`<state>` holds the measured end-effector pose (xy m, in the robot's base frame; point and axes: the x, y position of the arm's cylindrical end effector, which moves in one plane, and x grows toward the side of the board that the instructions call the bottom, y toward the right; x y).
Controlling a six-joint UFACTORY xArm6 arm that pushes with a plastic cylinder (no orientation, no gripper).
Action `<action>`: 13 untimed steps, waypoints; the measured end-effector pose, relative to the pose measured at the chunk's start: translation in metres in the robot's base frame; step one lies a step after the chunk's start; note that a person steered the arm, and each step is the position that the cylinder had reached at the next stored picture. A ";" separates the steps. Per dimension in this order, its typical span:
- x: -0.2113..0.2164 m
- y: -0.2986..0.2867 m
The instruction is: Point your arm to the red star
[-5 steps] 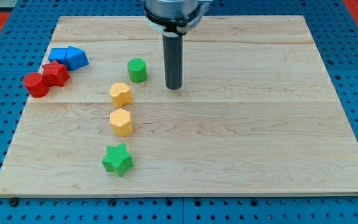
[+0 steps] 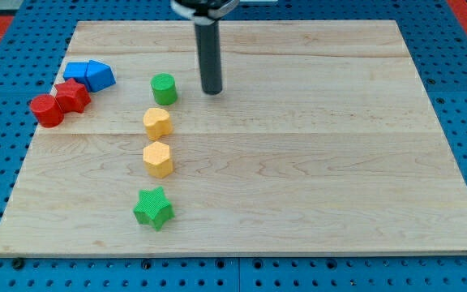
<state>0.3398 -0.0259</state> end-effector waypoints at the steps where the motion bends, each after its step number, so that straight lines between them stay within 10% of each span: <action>1: -0.060 0.014; 4: -0.139 -0.070; 12: -0.097 -0.278; 13: -0.034 -0.278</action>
<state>0.3055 -0.3041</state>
